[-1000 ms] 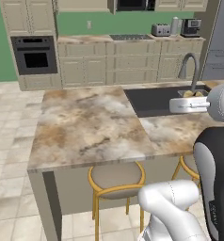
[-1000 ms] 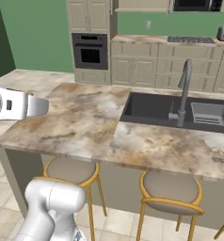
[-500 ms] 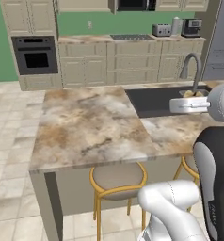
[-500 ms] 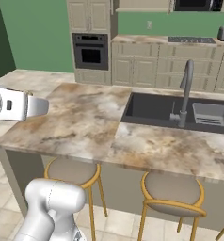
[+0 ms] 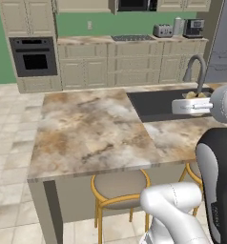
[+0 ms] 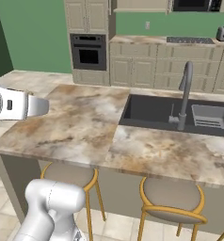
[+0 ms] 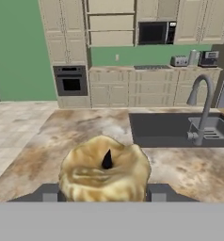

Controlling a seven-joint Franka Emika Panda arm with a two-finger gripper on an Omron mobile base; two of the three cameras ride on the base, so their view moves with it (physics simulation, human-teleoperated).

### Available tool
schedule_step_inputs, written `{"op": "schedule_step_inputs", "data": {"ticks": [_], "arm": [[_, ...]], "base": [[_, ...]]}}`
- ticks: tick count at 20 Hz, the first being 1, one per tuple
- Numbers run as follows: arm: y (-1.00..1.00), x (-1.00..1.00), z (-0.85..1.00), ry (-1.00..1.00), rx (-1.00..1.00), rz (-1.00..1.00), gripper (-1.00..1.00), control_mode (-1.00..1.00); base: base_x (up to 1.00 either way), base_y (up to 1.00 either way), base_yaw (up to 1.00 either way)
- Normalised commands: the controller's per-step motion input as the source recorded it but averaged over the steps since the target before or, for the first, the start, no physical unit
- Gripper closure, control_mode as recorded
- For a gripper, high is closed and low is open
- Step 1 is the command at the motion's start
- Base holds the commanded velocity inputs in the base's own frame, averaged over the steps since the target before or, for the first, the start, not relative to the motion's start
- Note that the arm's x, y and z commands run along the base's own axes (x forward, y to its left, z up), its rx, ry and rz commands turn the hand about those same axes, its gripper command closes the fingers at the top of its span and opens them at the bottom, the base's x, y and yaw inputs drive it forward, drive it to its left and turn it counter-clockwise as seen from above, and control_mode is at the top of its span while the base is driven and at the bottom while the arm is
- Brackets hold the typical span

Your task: Get the candle and the beer from the cabinet and move them to the dining counter.

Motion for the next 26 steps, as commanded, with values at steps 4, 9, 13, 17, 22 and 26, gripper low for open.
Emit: {"op": "schedule_step_inputs", "data": {"ticks": [4, 9, 13, 17, 22, 26], "arm": [[0.00, 0.00, 0.00, 0.00, 0.00, 0.00, 1.00, 1.00], [0.00, 0.00, 0.00, 0.00, 0.00, 0.00, 1.00, 1.00], [-0.50, 0.52, -0.17, 0.00, 0.01, -0.04, 1.00, -1.00], [-0.72, 0.68, -0.49, 0.00, 0.02, 0.00, 1.00, -1.00], [-0.65, 0.75, -0.53, 0.03, 0.01, 0.00, 1.00, -1.00], [-0.42, 0.78, -0.52, 0.08, 0.00, 0.00, 1.00, -1.00]], "base": [[0.29, -0.32, -0.09], [0.22, -0.16, -0.11], [0.00, 0.00, 0.00], [0.00, 0.00, 0.00], [0.00, 0.00, 0.00], [0.00, 0.00, 0.00]]}}
